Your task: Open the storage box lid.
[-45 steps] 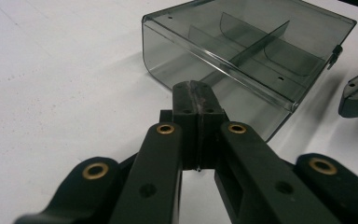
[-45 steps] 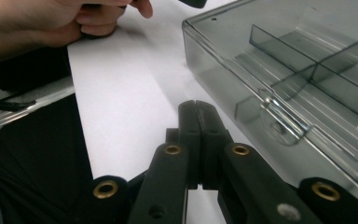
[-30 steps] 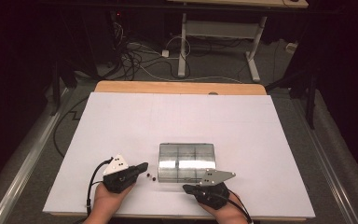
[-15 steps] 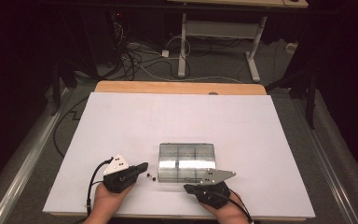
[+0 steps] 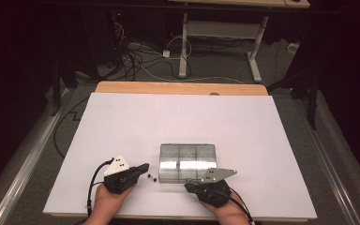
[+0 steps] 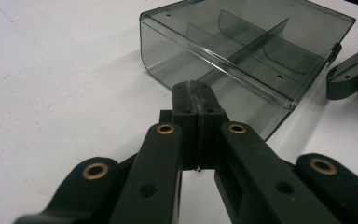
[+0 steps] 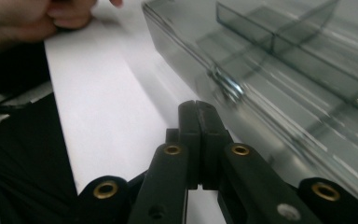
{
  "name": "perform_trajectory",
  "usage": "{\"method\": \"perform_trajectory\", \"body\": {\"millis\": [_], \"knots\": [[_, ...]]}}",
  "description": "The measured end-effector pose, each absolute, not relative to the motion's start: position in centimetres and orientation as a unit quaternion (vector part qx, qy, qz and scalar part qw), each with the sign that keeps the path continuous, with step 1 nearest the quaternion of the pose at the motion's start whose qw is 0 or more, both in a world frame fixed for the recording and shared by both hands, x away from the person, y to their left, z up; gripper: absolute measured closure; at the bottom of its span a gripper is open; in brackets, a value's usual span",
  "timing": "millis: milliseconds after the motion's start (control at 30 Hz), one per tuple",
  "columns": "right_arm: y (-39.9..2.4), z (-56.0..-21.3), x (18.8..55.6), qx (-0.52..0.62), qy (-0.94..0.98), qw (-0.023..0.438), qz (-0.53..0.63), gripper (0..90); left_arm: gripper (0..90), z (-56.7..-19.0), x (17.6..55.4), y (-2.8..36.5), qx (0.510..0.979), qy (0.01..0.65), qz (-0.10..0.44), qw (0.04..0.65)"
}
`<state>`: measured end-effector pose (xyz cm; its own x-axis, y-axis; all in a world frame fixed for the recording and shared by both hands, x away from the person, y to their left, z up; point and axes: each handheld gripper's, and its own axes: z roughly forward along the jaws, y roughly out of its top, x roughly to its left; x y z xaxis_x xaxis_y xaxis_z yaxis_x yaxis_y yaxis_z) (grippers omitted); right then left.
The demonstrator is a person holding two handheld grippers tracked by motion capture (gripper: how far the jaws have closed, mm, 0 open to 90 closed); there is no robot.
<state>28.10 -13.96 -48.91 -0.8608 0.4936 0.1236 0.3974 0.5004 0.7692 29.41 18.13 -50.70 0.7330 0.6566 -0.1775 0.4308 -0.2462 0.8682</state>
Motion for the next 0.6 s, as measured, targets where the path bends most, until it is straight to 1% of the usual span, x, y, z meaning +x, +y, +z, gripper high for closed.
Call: {"method": "perform_trajectory", "body": {"millis": [67, 133, 333, 600], "knots": [[-13.2, -48.7, 28.0, 0.240, 0.872, 0.064, 0.422, 90.0, 87.3, -50.7, 29.4, 18.2, 0.781, 0.348, 0.110, 0.506], [-12.9, -48.8, 28.1, 0.236, 0.874, 0.059, 0.420, 90.0, 87.3, -50.7, 29.4, 18.2, 0.781, 0.348, 0.111, 0.506], [-13.1, -49.1, 28.7, 0.250, 0.873, 0.044, 0.417, 90.0, 87.3, -50.7, 29.4, 18.2, 0.781, 0.348, 0.110, 0.507], [-13.2, -49.1, 28.9, 0.250, 0.873, 0.046, 0.415, 90.0, 87.3, -50.7, 29.4, 18.1, 0.781, 0.348, 0.113, 0.506]]}}
